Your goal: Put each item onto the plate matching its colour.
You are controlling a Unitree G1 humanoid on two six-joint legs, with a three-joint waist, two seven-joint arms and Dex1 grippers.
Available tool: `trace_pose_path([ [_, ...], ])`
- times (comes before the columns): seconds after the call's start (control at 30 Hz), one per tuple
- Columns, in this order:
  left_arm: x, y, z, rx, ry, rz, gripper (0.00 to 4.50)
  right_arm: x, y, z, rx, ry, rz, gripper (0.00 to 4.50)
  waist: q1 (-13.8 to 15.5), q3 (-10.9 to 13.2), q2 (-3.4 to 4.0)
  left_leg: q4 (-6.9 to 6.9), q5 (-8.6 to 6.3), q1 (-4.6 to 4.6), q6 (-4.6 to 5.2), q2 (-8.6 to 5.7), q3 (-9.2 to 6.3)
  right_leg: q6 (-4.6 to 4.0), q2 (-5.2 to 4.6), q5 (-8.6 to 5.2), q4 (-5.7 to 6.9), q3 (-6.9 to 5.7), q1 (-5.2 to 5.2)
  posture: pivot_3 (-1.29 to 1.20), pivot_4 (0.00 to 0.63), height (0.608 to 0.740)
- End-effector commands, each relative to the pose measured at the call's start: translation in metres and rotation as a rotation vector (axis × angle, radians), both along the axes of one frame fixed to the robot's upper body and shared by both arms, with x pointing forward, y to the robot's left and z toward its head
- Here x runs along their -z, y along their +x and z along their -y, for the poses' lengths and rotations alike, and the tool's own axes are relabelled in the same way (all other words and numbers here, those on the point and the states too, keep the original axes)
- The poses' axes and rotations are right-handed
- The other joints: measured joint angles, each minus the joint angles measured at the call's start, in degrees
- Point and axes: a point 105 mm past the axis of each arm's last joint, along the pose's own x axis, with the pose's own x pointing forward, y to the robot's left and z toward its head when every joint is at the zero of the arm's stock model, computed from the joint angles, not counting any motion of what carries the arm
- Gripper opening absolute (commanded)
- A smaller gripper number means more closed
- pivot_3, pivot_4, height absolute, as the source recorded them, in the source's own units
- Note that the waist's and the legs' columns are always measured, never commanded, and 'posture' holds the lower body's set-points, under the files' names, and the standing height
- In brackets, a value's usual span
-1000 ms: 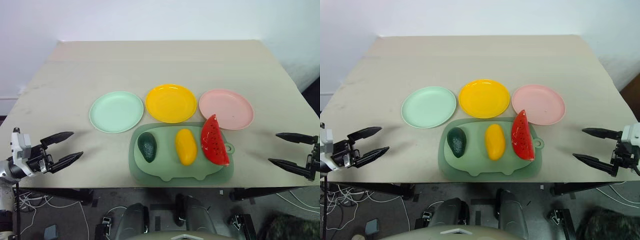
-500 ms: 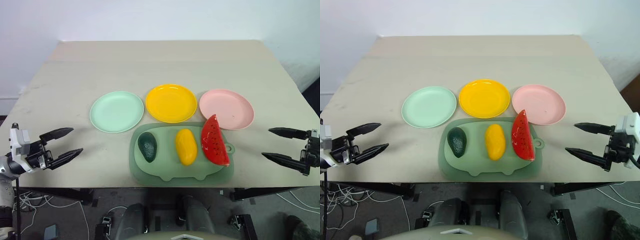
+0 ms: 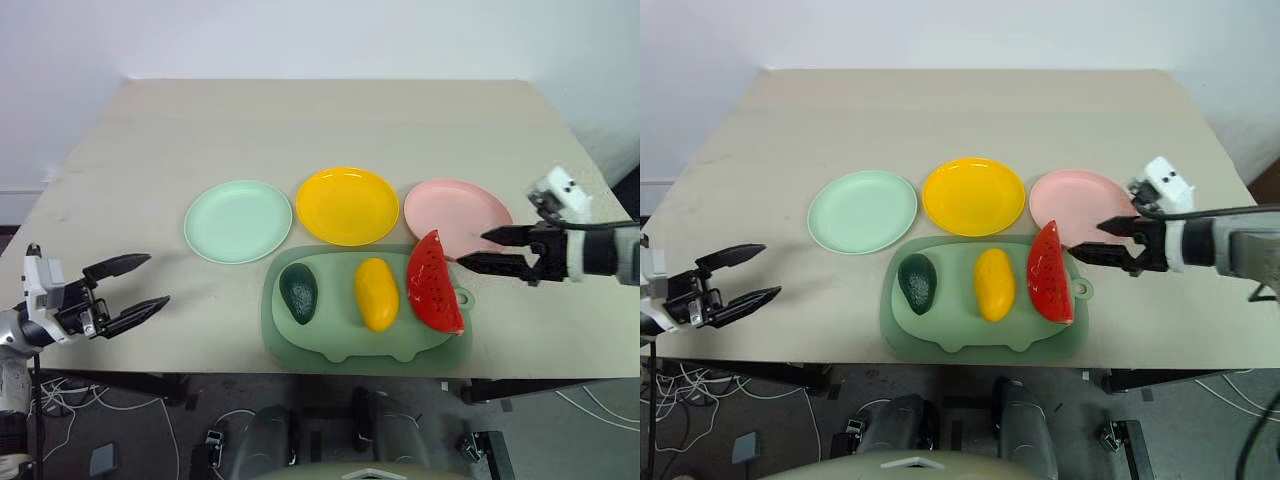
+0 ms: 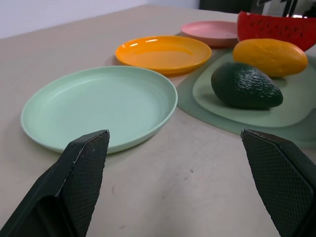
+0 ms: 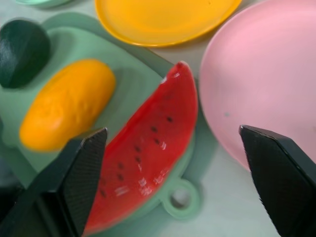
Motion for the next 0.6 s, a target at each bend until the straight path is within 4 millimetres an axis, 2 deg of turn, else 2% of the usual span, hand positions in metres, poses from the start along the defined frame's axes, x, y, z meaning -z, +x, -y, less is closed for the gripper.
trace_pose_path([
  [0.03, -0.008, -0.001, 0.002, 0.001, 0.017, 0.047, 4.48, 0.003, 0.002, -0.011, 0.045, 0.02, -0.073, 4.5, 0.0, 0.0, 0.0, 0.0, 0.0, -0.02, 0.0, 0.0, 0.0, 0.01, 0.0, 0.01, 0.01, 0.0, -0.01, 0.0, 0.15, 0.733],
  [0.23, -0.004, -0.002, 0.005, -0.001, 0.013, 0.049, 4.48, 0.025, -0.001, -0.035, 0.011, 0.016, -0.137, 4.5, 0.0, 0.0, 0.0, 0.0, 0.0, -0.06, 0.01, -0.02, 0.0, 0.17, 0.0, 0.11, 0.02, -0.01, -0.02, 0.0, 0.15, 0.733],
  [0.4, -0.004, -0.001, 0.006, -0.007, 0.005, 0.057, 4.48, 0.055, -0.007, -0.049, 0.002, -0.081, -0.164, 4.5, -0.1, 0.0, -0.01, 0.0, 0.0, -0.03, 0.02, -0.02, 0.0, 0.17, 0.02, 0.11, 0.03, -0.02, 0.0, 0.0, 0.15, 0.733],
  [0.6, -0.003, 0.0, 0.008, -0.011, -0.002, 0.06, 4.48, 0.07, -0.009, -0.053, 0.006, -0.174, -0.156, 4.5, -0.2, -0.1, -0.08, 0.01, 0.0, 0.04, 0.02, -0.01, 0.0, 0.18, 0.05, 0.11, 0.04, -0.01, 0.06, 0.0, 0.15, 0.733],
])
